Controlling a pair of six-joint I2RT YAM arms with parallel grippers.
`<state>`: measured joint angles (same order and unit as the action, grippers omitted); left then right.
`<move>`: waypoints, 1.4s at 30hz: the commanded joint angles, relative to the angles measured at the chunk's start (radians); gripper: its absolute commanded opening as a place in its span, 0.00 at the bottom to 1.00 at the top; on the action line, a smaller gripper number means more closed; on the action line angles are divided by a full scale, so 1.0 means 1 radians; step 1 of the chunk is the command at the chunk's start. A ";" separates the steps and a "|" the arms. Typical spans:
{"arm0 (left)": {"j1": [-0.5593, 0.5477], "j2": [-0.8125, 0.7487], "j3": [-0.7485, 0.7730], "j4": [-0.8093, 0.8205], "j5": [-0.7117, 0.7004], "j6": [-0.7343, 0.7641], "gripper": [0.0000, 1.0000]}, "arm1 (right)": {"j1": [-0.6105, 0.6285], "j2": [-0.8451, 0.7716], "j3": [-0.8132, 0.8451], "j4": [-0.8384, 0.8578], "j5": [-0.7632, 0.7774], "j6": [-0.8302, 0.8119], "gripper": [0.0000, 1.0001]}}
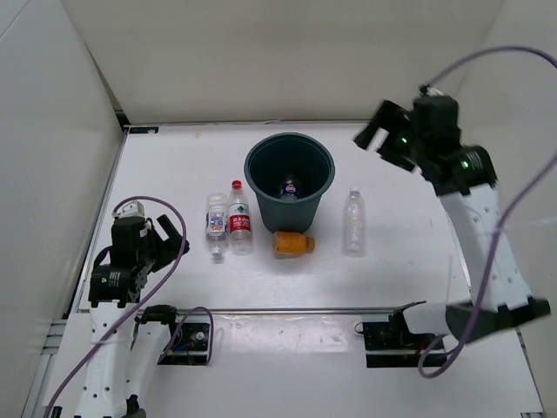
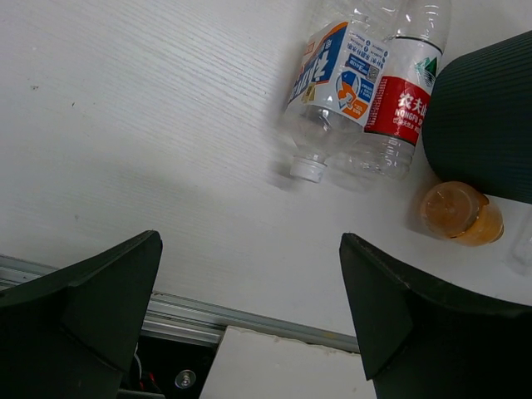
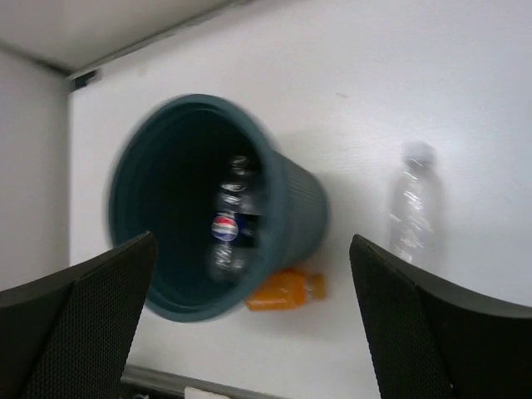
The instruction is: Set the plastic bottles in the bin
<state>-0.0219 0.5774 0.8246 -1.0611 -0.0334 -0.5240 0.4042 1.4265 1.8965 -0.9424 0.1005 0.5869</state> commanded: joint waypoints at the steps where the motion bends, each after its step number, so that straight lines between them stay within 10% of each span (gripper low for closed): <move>1: -0.003 0.006 -0.001 0.016 0.006 -0.001 1.00 | -0.121 -0.138 -0.283 0.080 0.057 0.102 1.00; 11: -0.003 0.006 -0.001 0.016 0.006 -0.001 1.00 | -0.272 0.000 -0.735 0.149 -0.130 0.090 1.00; 26: -0.003 0.006 -0.001 0.007 -0.003 -0.010 1.00 | -0.292 0.310 -0.789 0.252 -0.218 0.060 1.00; 38: -0.003 0.024 -0.001 0.007 -0.003 -0.010 1.00 | -0.251 -0.090 -0.855 0.220 -0.229 0.146 0.25; 42: -0.003 0.042 -0.001 0.007 -0.003 -0.010 1.00 | -0.147 -0.349 -0.770 0.261 -0.159 0.218 0.19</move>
<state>-0.0219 0.6064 0.8246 -1.0615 -0.0345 -0.5320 0.1936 1.2049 1.0424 -0.7074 -0.1062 0.7380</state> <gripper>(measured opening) 1.000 0.623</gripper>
